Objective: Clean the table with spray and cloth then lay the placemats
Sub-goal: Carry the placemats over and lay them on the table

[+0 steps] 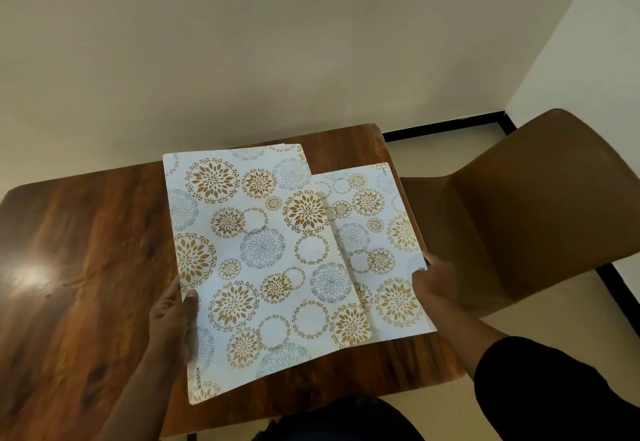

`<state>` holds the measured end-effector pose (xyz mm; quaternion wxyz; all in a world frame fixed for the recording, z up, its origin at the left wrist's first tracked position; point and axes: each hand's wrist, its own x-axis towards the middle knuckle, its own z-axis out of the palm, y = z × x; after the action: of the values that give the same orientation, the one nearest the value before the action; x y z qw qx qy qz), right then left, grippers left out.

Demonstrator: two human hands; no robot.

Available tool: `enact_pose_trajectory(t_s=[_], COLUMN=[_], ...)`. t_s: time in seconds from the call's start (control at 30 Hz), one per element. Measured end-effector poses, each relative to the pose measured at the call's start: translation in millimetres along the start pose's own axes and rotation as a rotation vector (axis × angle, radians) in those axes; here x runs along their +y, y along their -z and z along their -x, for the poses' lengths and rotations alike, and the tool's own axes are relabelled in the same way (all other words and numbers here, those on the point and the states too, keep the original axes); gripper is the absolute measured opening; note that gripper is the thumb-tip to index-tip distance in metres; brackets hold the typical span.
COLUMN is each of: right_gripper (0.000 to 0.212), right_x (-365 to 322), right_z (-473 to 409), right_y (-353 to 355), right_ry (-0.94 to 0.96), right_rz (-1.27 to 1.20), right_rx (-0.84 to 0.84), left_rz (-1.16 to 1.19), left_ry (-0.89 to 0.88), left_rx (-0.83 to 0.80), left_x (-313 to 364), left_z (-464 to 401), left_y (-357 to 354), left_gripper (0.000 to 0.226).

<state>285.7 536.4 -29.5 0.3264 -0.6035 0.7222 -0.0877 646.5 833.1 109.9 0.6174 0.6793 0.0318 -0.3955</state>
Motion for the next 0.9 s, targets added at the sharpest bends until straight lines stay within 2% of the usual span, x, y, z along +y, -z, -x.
enact_pose_trajectory(t_s=[0.63, 0.7, 0.77, 0.83, 0.9], right_gripper=[0.047, 0.048, 0.047, 0.054, 0.065], right_x=[-10, -11, -6, 4, 13], right_z=[16, 35, 55, 74, 88], right_y=[8, 5, -4, -18, -29], right_ry=[0.033, 0.162, 0.386, 0.578, 0.682], right_rz=[0.077, 0.143, 0.246, 0.342, 0.426], right_rx=[0.056, 0.111, 0.110, 0.017, -0.116], left_rz=[0.012, 0.024, 0.041, 0.051, 0.053], left_ry=[-0.009, -0.007, -0.006, -0.006, -0.015], left_rx=[0.005, 0.012, 0.015, 0.013, 0.004], left_x=[-9, -9, -8, -8, -8], left_z=[5, 5, 5, 4, 5], left_y=[12, 11, 9, 7, 5], left_gripper=[0.042, 0.043, 0.044, 0.044, 0.043])
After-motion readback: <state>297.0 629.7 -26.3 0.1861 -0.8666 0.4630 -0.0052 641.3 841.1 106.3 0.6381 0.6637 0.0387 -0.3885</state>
